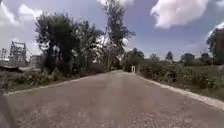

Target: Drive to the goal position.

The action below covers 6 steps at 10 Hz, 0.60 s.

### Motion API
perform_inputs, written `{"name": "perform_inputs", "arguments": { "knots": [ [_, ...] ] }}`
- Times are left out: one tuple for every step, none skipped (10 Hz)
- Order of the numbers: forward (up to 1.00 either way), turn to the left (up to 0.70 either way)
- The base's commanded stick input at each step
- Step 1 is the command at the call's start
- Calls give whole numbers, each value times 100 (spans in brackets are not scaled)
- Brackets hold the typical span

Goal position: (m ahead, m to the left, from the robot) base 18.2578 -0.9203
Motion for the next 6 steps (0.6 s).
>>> {"name": "perform_inputs", "arguments": {
  "knots": [
    [50, 0],
    [50, 0],
    [50, 0],
    [50, 0],
    [50, 0],
    [50, 0]
  ]
}}
